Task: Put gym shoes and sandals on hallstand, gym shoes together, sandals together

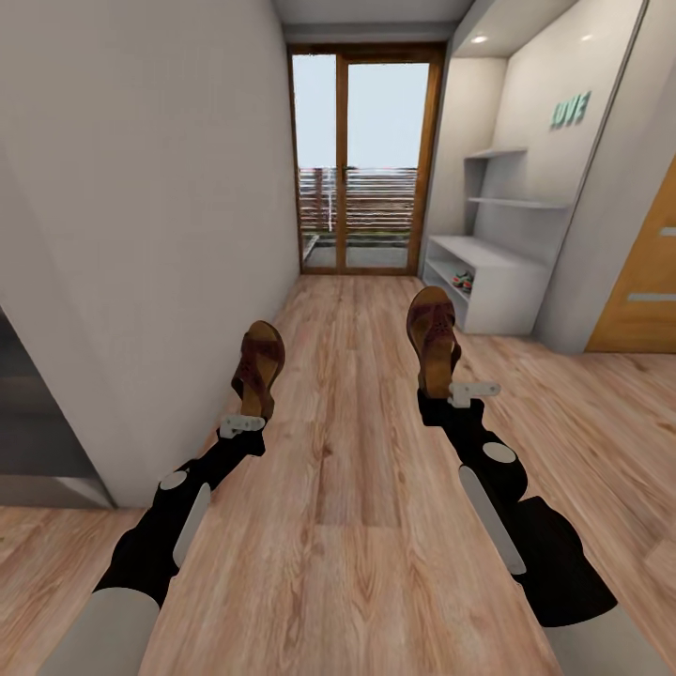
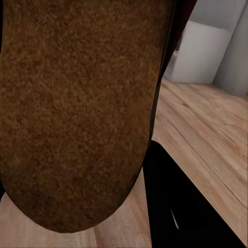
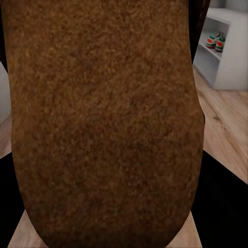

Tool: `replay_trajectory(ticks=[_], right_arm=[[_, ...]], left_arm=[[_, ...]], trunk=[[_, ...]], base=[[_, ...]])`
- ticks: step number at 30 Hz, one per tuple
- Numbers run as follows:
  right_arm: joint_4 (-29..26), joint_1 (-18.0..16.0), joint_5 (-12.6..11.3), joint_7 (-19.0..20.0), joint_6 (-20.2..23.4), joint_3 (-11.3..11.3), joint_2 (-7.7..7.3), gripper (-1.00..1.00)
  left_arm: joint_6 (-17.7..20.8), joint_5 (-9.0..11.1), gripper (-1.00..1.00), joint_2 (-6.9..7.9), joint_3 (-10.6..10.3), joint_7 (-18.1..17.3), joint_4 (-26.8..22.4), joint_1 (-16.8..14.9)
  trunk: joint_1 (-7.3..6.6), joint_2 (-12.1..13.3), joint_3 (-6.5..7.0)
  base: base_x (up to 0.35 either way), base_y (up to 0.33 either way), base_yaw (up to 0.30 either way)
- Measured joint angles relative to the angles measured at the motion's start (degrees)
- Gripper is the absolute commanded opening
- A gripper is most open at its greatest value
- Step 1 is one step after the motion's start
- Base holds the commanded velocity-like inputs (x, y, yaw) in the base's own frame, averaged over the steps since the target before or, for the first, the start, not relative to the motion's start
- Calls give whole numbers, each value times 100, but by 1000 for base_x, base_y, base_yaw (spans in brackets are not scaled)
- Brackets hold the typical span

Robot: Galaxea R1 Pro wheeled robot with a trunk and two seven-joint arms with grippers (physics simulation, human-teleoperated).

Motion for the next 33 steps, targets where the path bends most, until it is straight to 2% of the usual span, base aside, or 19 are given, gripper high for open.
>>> replay_trajectory(ticks=[33], right_arm=[[0, 0, 0, 0, 0, 0, 3, -100]], left_arm=[[0, 0, -100, 0, 0, 0, 0, 0]], trunk=[[0, 0, 0]], base=[[348, 0, 0]])
